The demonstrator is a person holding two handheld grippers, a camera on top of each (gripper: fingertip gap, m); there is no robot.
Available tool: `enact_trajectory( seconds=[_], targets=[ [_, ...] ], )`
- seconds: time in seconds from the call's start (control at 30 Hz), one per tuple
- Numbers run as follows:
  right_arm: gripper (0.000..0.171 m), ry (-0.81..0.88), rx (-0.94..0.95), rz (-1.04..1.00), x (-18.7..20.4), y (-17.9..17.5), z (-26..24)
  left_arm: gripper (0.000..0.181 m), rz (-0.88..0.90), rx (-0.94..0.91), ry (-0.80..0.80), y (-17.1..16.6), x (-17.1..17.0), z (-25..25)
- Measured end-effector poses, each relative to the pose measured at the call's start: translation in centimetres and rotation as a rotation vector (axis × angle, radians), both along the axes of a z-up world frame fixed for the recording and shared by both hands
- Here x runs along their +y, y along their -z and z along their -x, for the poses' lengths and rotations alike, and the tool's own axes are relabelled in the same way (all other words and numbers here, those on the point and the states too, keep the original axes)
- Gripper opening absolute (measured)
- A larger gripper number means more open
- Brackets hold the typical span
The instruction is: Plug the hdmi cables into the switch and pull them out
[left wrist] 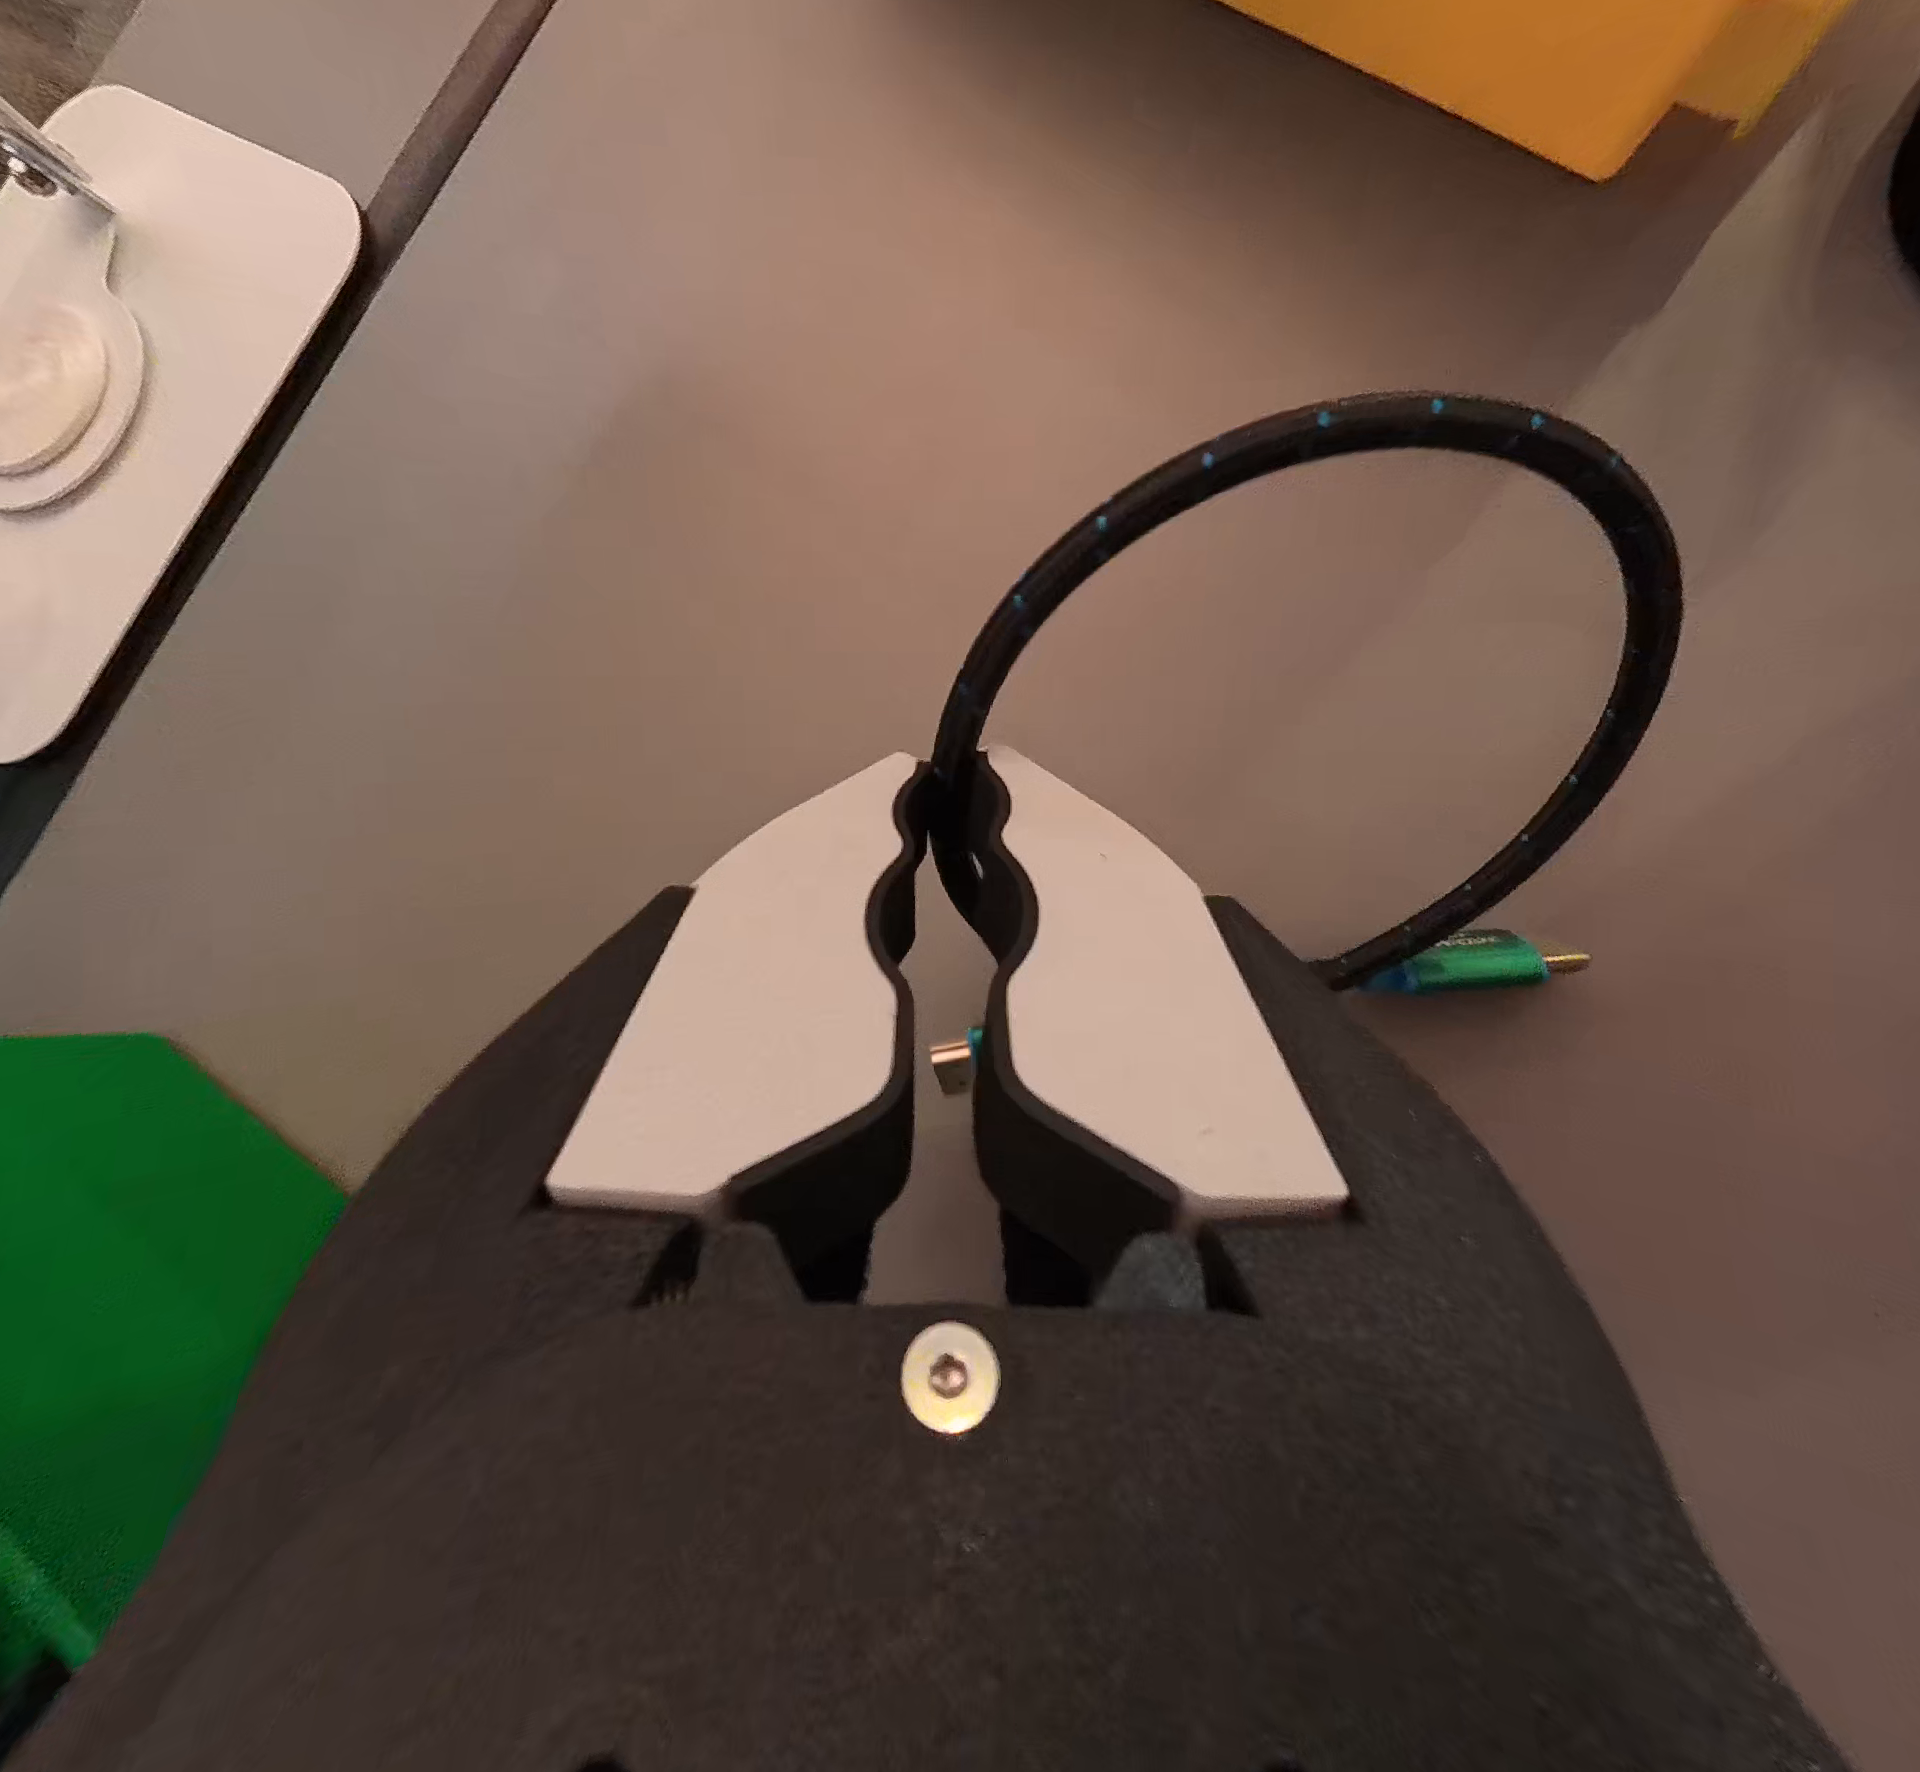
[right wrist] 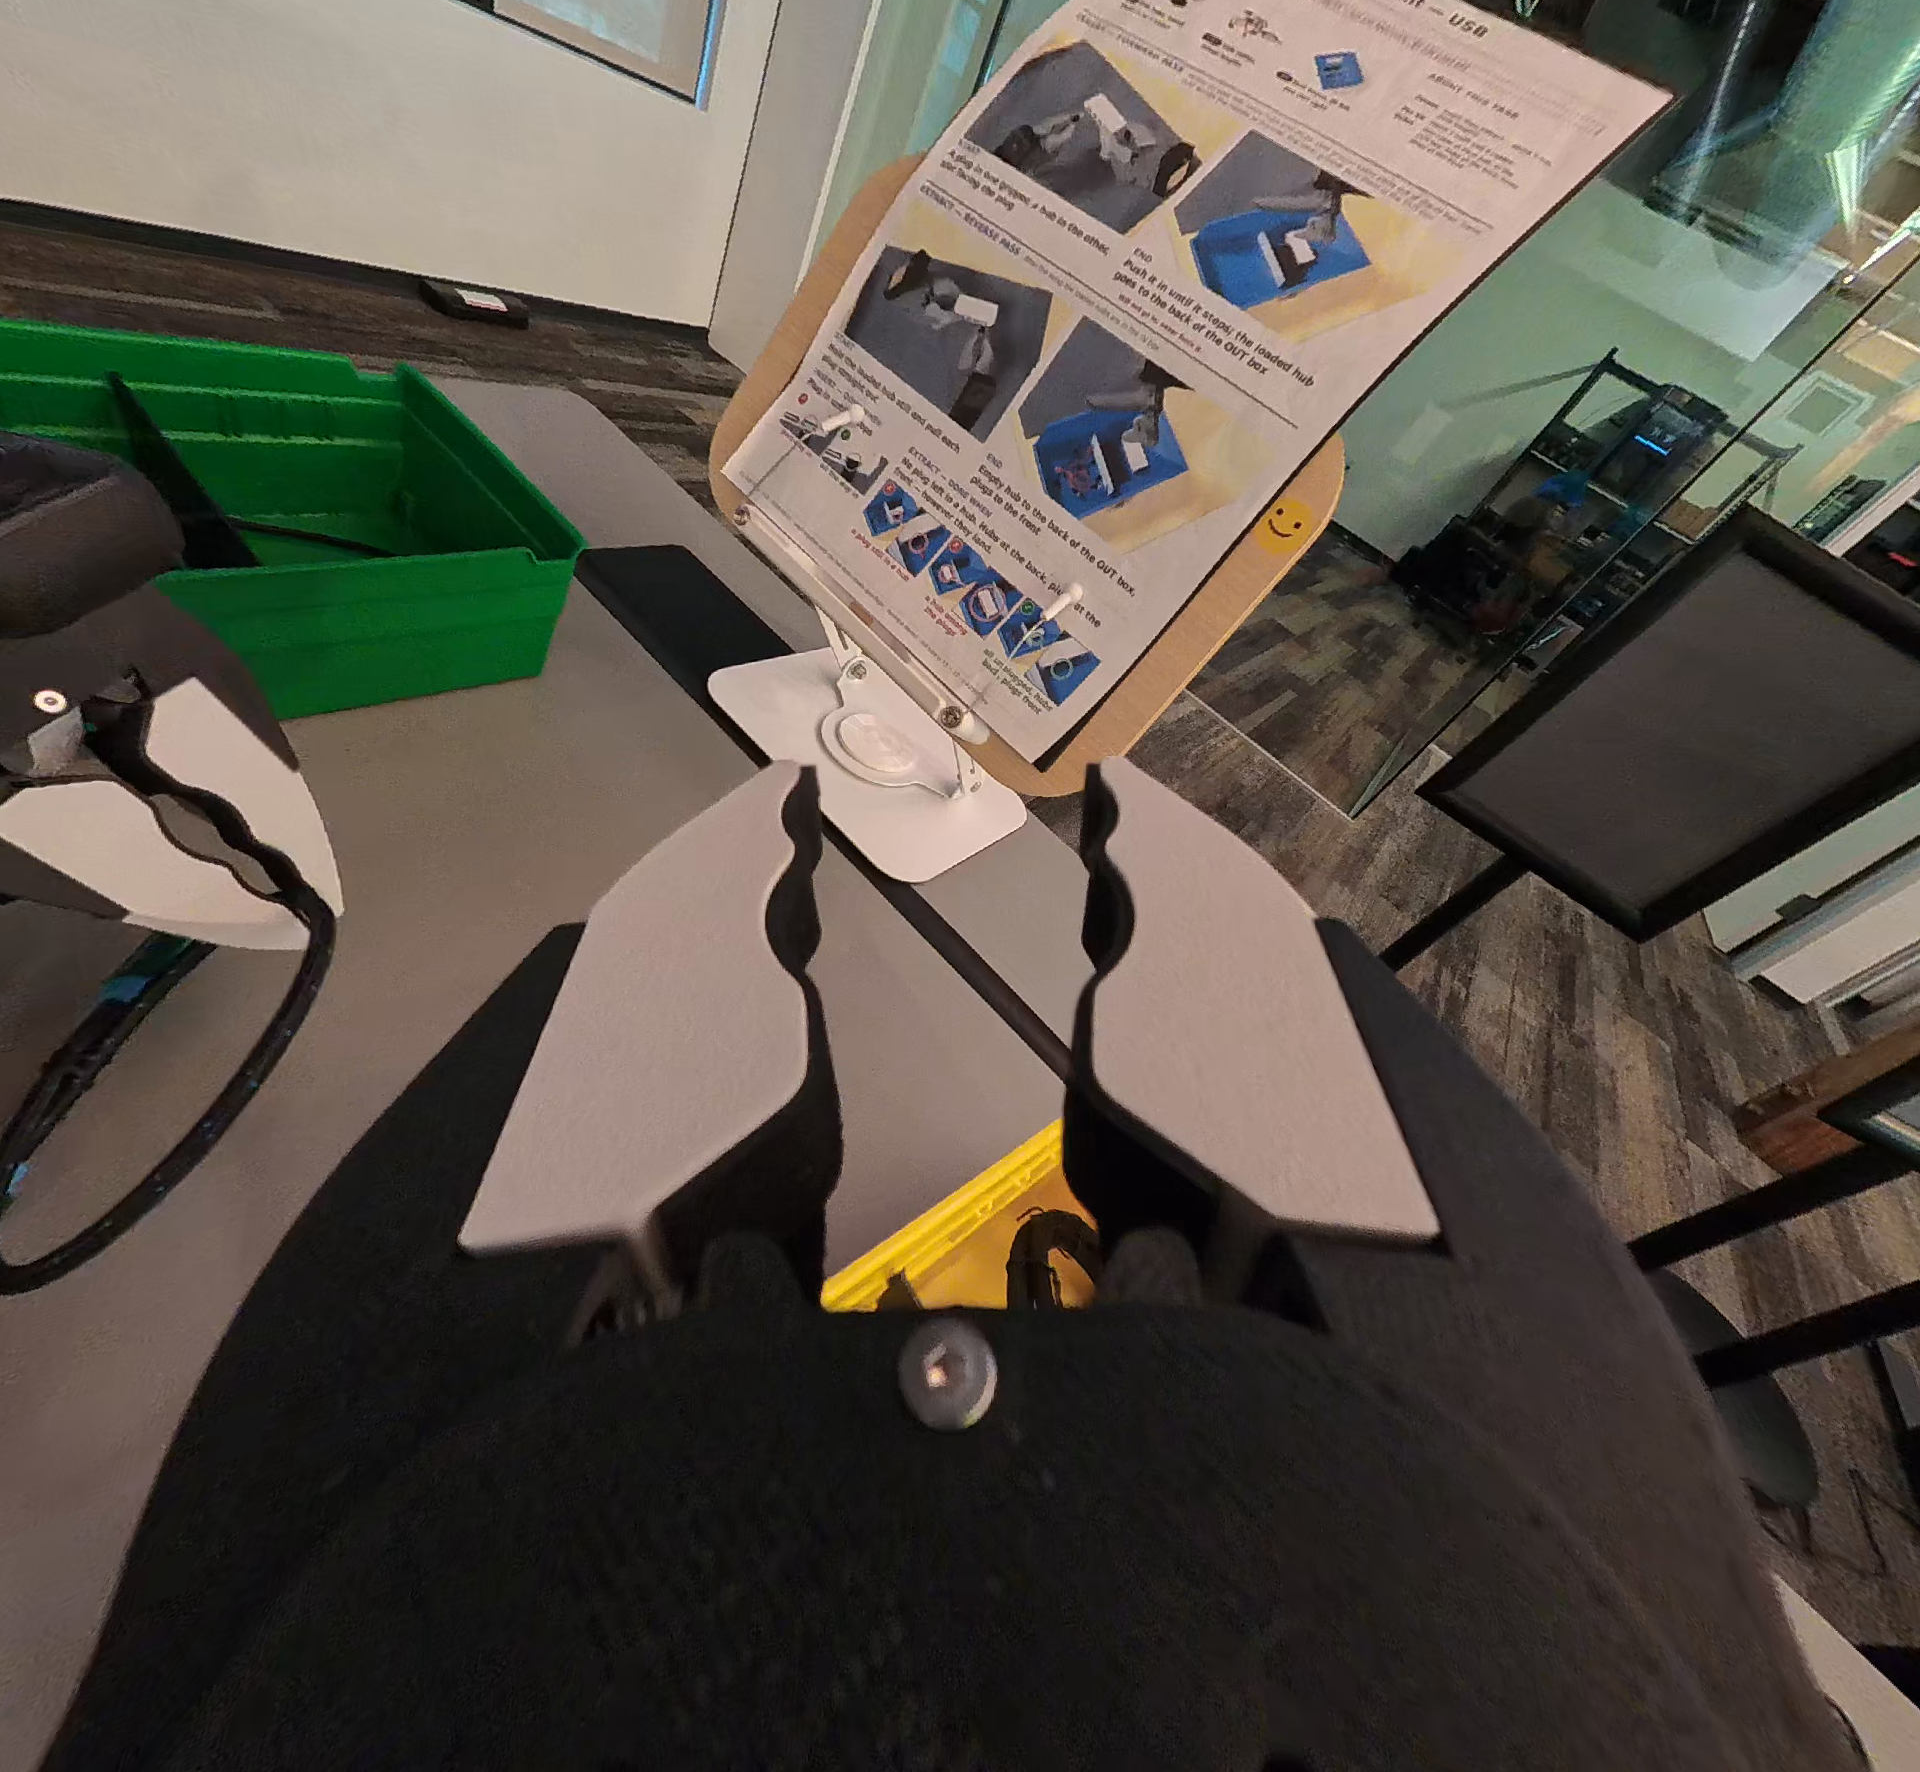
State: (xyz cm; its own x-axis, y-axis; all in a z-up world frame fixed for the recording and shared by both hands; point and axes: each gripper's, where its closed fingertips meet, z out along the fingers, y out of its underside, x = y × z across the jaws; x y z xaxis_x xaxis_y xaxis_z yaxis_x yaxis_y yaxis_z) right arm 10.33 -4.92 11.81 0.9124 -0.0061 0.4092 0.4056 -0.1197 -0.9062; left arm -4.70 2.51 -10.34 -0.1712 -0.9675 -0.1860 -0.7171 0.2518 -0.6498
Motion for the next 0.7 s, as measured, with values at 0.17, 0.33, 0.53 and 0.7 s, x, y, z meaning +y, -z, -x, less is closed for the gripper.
enact_trajectory(
  seconds=[0.17,0.33,0.53,0.7],
  targets=[
    [0.048,0.011,-0.011,0.022,0.3,0.5,-0.3,0.017,0.114,-0.029,-0.019,-0.4,0.1,-0.2],
    [0.048,0.015,-0.016,0.018,0.0,0.4,-0.4,0.023,0.108,-0.152,-0.096,-7.5,4.7,2.7],
    [0.048,0.019,0.006,-0.004,-0.3,0.0,-1.2,0.024,-0.034,-0.097,-0.018,-10.4,15.3,8.6],
    [0.048,0.044,0.007,0.029,0.0,1.1,-2.0,0.025,-0.091,-0.010,0.120,-6.2,21.5,8.6]
  ],
)
